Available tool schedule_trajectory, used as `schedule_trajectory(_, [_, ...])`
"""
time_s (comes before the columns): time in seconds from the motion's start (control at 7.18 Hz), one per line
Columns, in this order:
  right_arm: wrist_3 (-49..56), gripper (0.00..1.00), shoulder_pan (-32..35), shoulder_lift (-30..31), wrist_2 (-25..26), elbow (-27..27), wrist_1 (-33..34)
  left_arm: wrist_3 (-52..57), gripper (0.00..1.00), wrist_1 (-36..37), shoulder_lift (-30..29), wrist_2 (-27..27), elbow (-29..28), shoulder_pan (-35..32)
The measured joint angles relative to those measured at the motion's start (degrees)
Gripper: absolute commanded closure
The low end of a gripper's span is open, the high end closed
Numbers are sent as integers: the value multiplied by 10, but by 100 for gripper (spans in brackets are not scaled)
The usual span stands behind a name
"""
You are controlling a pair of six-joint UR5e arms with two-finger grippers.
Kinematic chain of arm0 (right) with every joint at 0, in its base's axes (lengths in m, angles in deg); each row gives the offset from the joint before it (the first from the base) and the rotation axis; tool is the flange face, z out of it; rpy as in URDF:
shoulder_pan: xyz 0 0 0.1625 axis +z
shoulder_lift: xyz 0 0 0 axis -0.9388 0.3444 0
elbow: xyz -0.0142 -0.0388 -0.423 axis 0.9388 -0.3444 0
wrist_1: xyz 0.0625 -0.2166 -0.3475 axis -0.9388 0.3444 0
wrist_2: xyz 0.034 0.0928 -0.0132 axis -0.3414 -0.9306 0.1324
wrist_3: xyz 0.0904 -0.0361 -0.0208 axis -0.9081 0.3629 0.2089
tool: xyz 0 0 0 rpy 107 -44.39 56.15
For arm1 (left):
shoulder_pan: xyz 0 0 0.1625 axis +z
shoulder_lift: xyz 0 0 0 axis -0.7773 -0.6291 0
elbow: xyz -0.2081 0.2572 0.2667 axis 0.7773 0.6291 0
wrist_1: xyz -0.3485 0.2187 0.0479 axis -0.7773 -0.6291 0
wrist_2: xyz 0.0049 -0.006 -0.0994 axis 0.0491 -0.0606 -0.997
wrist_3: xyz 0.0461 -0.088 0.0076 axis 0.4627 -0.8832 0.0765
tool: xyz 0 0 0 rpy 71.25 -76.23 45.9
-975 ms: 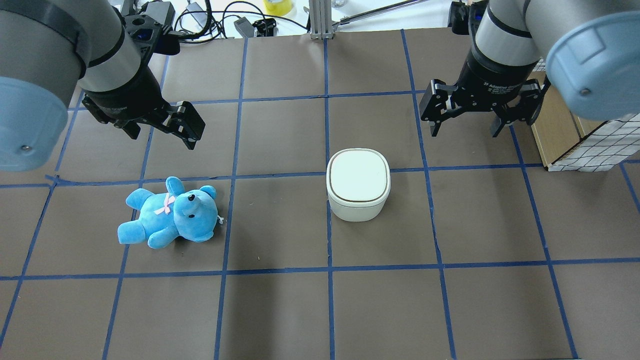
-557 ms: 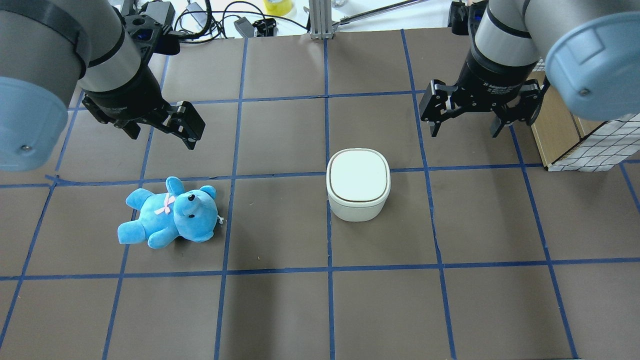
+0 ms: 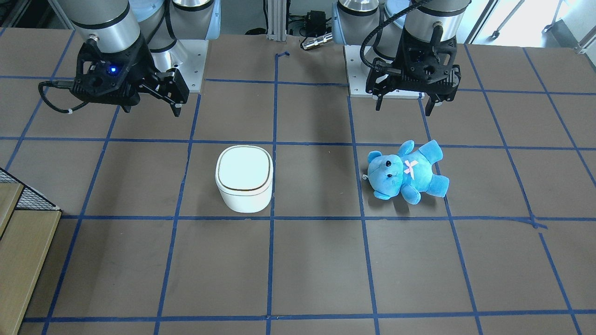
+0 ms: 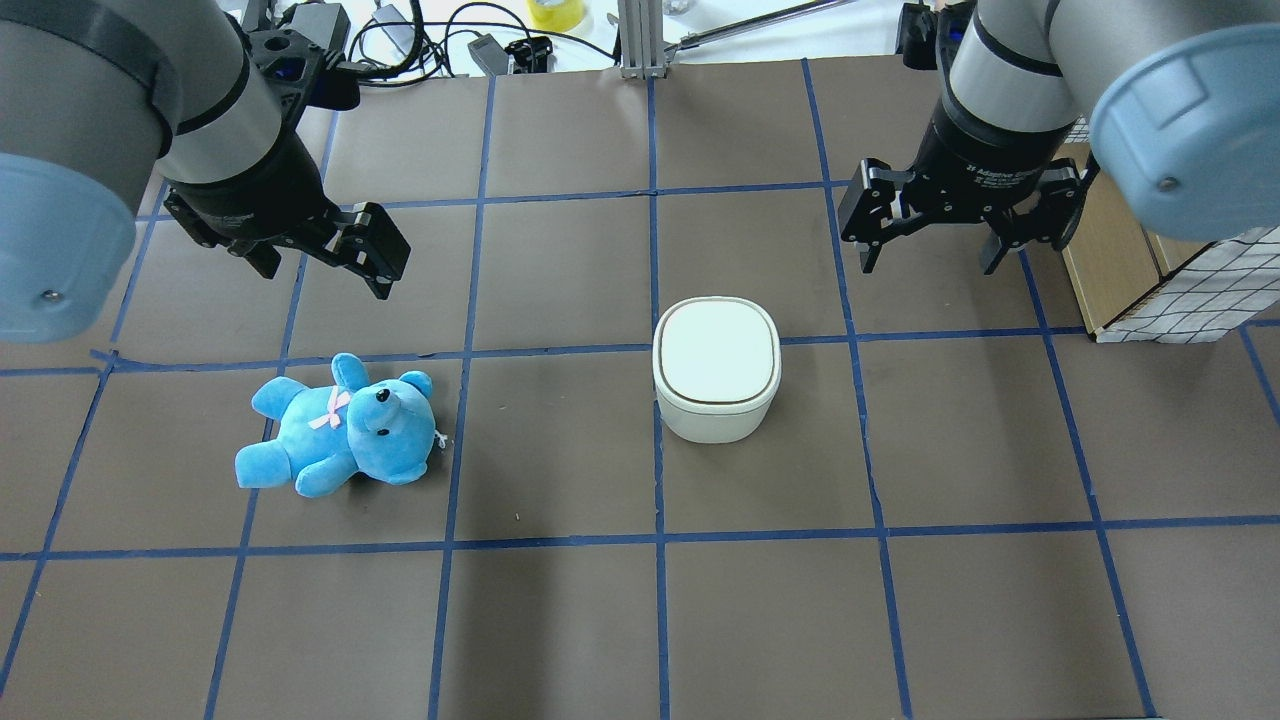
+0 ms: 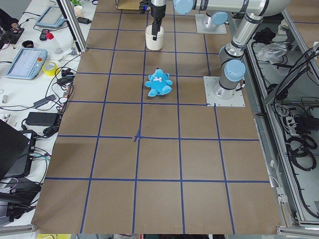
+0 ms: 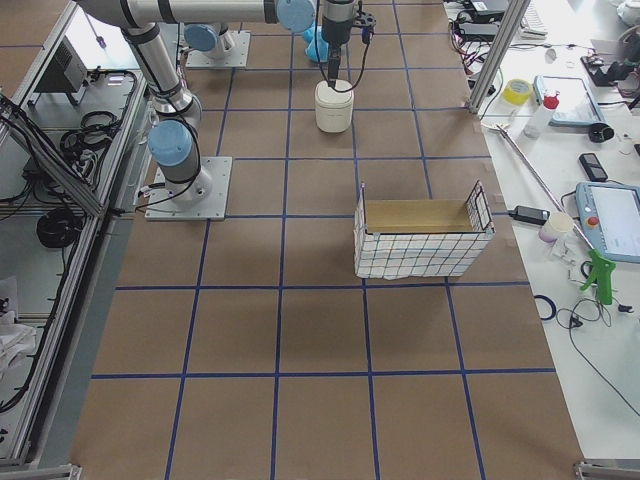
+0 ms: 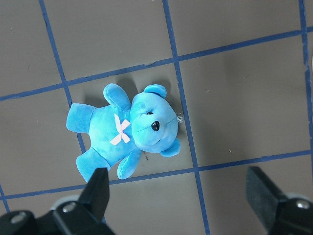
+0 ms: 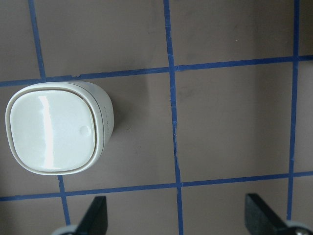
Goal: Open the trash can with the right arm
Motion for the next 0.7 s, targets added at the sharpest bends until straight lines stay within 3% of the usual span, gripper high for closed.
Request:
schedule_trajectory(0.42, [-3, 98, 3, -2, -6, 1, 6, 0, 0, 0, 0, 0, 0, 0])
schedule_trajectory(0.7, [-9, 100, 6, -7, -19, 8, 6, 0, 0, 0, 0, 0, 0, 0])
